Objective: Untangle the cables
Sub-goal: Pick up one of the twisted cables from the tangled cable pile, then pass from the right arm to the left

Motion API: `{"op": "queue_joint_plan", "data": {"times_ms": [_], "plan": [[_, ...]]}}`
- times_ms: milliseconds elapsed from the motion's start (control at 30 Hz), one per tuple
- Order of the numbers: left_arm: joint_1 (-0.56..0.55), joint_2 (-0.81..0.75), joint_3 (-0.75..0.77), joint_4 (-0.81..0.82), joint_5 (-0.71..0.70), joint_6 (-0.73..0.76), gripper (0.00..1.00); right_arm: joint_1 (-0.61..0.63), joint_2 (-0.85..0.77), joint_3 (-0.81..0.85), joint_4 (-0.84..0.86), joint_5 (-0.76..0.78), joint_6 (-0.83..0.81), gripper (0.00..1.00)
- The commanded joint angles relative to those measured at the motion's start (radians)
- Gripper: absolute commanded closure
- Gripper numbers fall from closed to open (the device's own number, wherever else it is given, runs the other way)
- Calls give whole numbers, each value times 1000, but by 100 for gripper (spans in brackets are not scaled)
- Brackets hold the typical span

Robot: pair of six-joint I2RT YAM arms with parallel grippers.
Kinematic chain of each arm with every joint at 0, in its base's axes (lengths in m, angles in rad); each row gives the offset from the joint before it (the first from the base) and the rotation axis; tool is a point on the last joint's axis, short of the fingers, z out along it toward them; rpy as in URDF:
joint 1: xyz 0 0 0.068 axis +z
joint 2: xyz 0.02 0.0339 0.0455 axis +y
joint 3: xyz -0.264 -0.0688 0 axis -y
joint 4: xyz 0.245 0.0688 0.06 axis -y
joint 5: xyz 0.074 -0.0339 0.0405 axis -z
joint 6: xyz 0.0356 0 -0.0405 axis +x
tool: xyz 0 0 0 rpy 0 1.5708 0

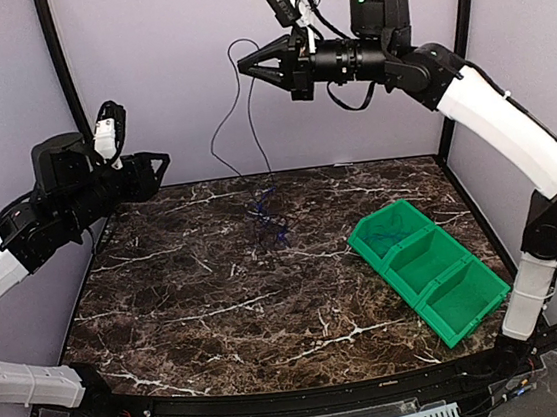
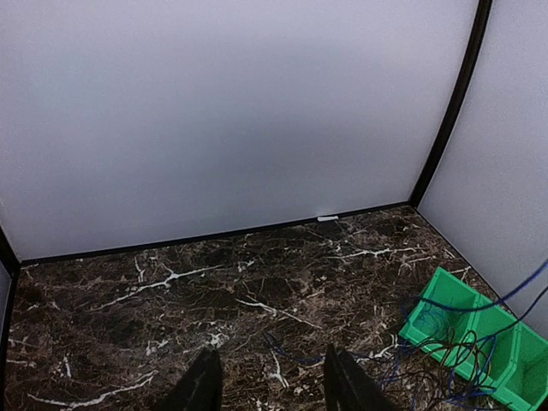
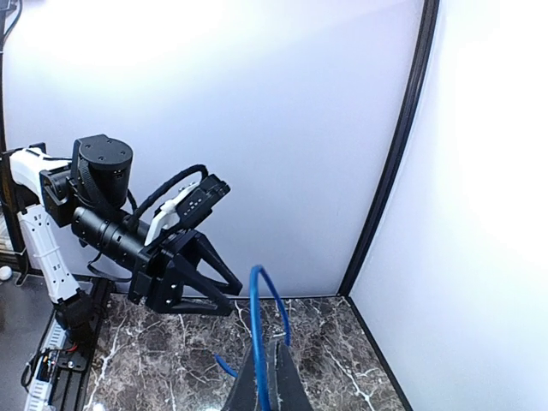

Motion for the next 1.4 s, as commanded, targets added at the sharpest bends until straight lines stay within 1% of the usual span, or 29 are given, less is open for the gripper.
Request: {"op": "queue_joint_plan", "data": {"times_ms": [0, 33, 67, 133, 167, 200, 233, 267, 300, 367, 500, 633, 733, 800, 833, 933, 1000, 1133, 1300, 1367], "plan": [[3, -23, -35, 80, 127, -11, 50, -2, 41, 2, -43, 35, -26, 100], [2, -17, -35, 75, 136, -8, 46, -2, 43, 4, -40, 38, -27, 100], [2, -14, -31, 62, 153, -1, 44, -2, 45, 2, -37, 38, -26, 100], [2, -9, -39, 66, 215, 17, 37, -2, 56, -4, -37, 20, -25, 100], [3, -12, -45, 78, 287, 24, 35, -2, 61, -8, -38, 12, -23, 100], [3, -16, -65, 112, 330, 31, 29, -2, 65, -16, -35, 4, -17, 100], [3, -19, -74, 132, 403, 32, 27, -1, 71, -23, -36, -5, -12, 100], [2, -21, -91, 173, 433, 33, 23, -1, 77, -28, -40, -20, -9, 100], [2, -21, -101, 207, 483, 32, 22, 0, 86, -33, -44, -34, -6, 100], [1, -16, -126, 267, 533, 36, 21, 2, 95, -48, -43, -55, 5, 100], [-3, 1, -185, 372, 599, 49, 20, 14, 108, -64, -35, -73, 16, 100], [-17, 25, -233, 481, 619, 53, 20, 26, 123, -60, -31, -94, 28, 100], [-31, 55, -244, 522, 578, 76, 26, 36, 137, -45, -30, -103, 37, 100], [-47, 62, -255, 547, 473, 113, 28, 40, 145, -36, -31, -107, 46, 100], [-57, 61, -271, 580, 459, 136, 29, 43, 148, -34, -28, -108, 51, 100], [-63, 83, -276, 611, 451, 151, 30, 50, 155, -31, -24, -114, 63, 100], [-69, 109, -269, 614, 461, 161, 34, 52, 159, -30, -20, -119, 75, 100], [-80, 152, -260, 637, 486, 165, 45, 51, 165, -23, -16, -116, 87, 100], [-80, 183, -260, 659, 461, 134, 58, 52, 160, -29, -12, -119, 92, 100], [-81, 189, -259, 672, 469, 128, 70, 52, 158, -33, -11, -120, 93, 100]]}}
